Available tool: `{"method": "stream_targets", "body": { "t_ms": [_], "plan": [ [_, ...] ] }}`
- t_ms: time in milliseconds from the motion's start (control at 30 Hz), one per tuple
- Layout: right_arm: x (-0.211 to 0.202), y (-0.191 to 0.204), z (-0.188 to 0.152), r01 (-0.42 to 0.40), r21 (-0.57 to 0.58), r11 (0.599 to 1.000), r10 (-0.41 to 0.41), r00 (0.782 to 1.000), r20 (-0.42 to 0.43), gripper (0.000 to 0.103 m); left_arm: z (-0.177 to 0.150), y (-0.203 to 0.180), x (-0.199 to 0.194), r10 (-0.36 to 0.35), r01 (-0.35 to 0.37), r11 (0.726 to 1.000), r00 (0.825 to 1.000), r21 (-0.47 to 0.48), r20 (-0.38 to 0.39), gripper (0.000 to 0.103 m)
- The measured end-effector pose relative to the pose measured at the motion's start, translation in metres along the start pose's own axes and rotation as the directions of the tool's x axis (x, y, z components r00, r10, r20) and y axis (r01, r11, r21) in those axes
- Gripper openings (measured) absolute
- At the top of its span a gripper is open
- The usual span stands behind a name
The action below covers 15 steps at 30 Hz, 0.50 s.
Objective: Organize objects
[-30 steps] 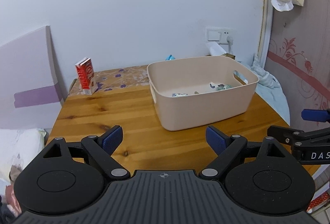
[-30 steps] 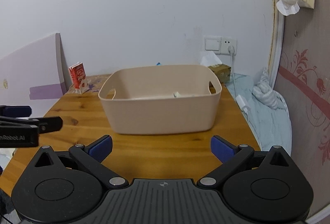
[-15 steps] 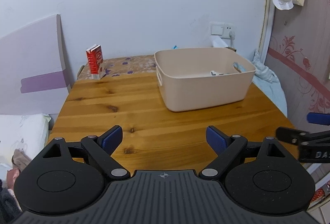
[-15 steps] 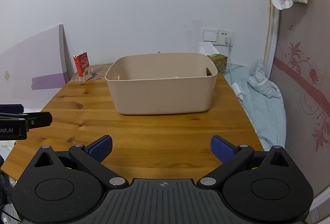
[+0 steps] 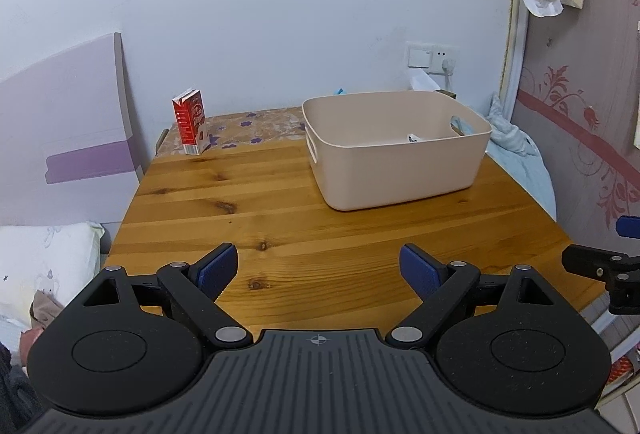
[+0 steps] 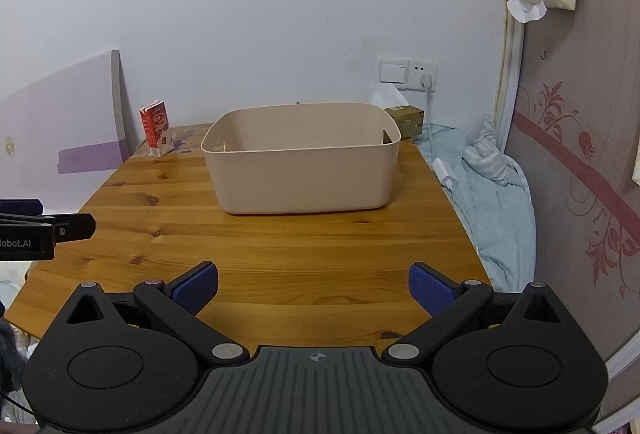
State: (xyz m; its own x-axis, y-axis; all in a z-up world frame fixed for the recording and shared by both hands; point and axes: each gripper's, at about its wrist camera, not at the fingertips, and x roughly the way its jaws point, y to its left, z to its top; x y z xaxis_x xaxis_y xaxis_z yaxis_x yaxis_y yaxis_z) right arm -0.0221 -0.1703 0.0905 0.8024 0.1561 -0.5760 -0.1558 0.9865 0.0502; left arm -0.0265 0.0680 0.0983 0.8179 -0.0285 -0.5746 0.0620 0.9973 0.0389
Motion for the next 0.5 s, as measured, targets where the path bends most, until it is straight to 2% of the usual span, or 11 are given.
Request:
{"method": "stream_targets", "body": {
  "t_ms": [500],
  "plan": [
    [-0.0047, 0.0020, 0.0054, -0.020, -0.009, 1.000, 0.020, 1.000, 0.011, 0.103, 0.0008, 0.0052, -0.0043, 0.000, 0.000, 1.000, 1.000, -0.004, 0.002, 0.090]
  ]
}}
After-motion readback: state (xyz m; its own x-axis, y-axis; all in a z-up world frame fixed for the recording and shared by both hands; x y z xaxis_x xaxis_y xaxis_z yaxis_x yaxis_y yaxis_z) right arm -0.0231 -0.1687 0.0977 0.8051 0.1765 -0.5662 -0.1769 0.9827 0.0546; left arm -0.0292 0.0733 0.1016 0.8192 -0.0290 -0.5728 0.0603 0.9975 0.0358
